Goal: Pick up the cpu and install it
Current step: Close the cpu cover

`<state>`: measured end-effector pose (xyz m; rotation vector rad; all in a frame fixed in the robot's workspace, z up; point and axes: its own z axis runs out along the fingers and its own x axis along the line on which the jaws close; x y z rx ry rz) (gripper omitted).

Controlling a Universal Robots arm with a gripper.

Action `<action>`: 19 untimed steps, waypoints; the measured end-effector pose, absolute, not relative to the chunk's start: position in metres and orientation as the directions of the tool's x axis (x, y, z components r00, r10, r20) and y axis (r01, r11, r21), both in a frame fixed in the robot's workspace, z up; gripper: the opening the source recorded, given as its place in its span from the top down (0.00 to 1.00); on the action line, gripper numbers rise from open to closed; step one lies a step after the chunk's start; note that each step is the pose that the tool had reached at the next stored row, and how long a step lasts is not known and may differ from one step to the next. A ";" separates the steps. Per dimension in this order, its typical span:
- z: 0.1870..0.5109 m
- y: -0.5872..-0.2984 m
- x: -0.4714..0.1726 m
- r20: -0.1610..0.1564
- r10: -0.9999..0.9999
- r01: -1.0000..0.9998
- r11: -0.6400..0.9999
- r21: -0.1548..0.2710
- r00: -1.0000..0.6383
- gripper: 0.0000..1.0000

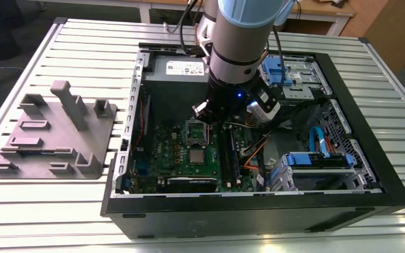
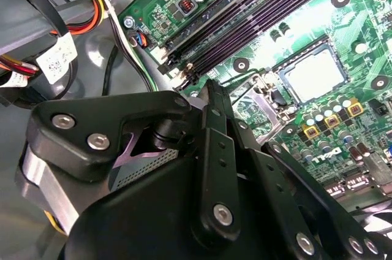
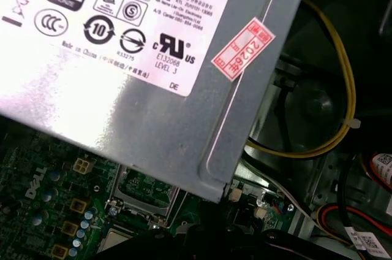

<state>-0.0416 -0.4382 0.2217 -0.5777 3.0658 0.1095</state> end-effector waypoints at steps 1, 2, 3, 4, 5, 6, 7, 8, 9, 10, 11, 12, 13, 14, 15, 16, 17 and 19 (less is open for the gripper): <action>0.222 -0.438 -0.042 -0.033 -0.363 -0.364 0.929 0.065 -0.931 0.89; 0.222 -0.438 -0.042 -0.033 -0.363 -0.364 0.929 0.065 -0.931 0.89; 0.222 -0.439 -0.042 -0.033 -0.363 -0.364 0.929 0.065 -0.931 0.89; 0.222 -0.439 -0.042 -0.033 -0.363 -0.364 0.929 0.065 -0.931 0.89; 0.222 -0.439 -0.042 -0.033 -0.363 -0.364 0.929 0.065 -0.931 0.89; 0.222 -0.439 -0.042 -0.033 -0.363 -0.364 0.929 0.065 -0.931 0.89; 0.222 -0.439 -0.041 -0.033 -0.363 -0.364 0.929 0.065 -0.931 0.89; 0.222 -0.439 -0.041 -0.033 -0.363 -0.364 0.929 0.065 -0.931 0.89; 0.222 -0.439 -0.042 -0.033 -0.363 -0.364 0.929 0.065 -0.931 0.89; 0.222 -0.439 -0.042 -0.033 -0.363 -0.364 0.929 0.065 -0.931 0.89; 0.222 -0.439 -0.041 -0.033 -0.363 -0.364 0.929 0.065 -0.931 0.89; 0.222 -0.439 -0.041 -0.033 -0.363 -0.364 0.929 0.065 -0.931 0.89; 0.222 -0.439 -0.041 -0.033 -0.363 -0.364 0.929 0.065 -0.931 0.89; 0.222 -0.440 -0.041 -0.033 -0.363 -0.364 0.929 0.065 -0.931 0.89; 0.222 -0.440 -0.041 -0.033 -0.363 -0.364 0.929 0.065 -0.931 0.89; 0.222 -0.440 -0.042 -0.033 -0.363 -0.364 0.929 0.065 -0.931 0.89; 0.222 -0.440 -0.042 -0.033 -0.363 -0.364 0.929 0.065 -0.931 0.89; 0.222 -0.440 -0.041 -0.033 -0.363 -0.364 0.929 0.065 -0.931 0.89</action>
